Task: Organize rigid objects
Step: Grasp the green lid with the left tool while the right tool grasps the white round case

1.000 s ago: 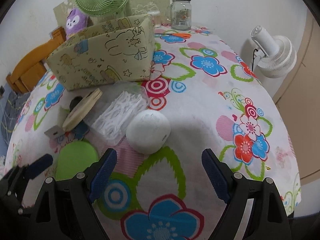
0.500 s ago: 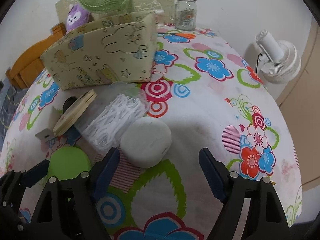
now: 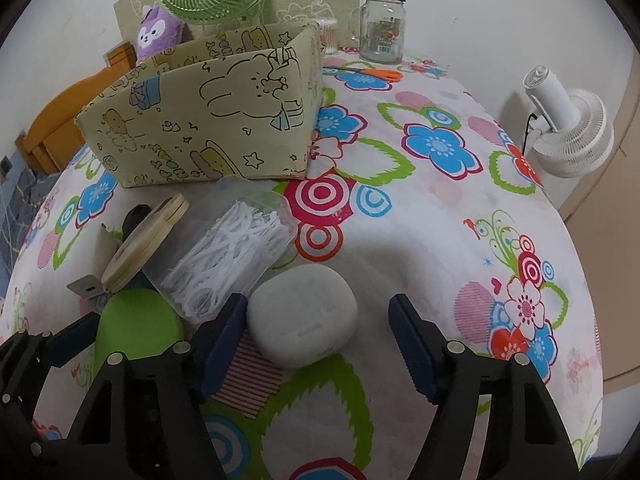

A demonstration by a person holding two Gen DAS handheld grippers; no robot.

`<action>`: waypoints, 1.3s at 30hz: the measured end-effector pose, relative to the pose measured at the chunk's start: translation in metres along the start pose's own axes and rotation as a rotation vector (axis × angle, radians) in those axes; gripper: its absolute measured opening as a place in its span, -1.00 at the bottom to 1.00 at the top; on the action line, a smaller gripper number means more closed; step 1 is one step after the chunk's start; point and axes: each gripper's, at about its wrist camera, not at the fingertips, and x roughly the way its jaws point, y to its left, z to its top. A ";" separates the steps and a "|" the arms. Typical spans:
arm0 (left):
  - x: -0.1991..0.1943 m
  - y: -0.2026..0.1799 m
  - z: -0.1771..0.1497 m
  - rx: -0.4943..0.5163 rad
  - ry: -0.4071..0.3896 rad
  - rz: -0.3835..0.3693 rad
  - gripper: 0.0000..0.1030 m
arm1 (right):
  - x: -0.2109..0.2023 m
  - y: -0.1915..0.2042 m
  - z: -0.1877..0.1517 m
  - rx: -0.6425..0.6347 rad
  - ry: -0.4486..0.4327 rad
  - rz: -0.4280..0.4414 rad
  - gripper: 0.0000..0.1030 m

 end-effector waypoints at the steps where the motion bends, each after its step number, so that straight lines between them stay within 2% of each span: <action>1: 0.000 0.001 0.000 -0.002 0.001 0.000 0.50 | 0.001 0.001 0.000 -0.001 0.003 0.002 0.37; 4: 0.001 0.002 0.001 -0.002 0.004 -0.003 0.50 | 0.002 0.003 0.001 -0.011 0.004 -0.006 0.27; 6: 0.001 0.001 0.001 0.005 0.002 -0.002 0.50 | 0.002 0.006 0.001 -0.020 -0.001 -0.013 0.14; 26: -0.019 0.000 -0.013 0.046 -0.019 -0.036 0.50 | -0.019 0.009 -0.018 0.061 0.025 -0.003 0.13; 39: -0.045 0.005 0.005 0.061 -0.070 -0.037 0.50 | -0.045 0.018 0.006 0.049 -0.028 -0.005 0.14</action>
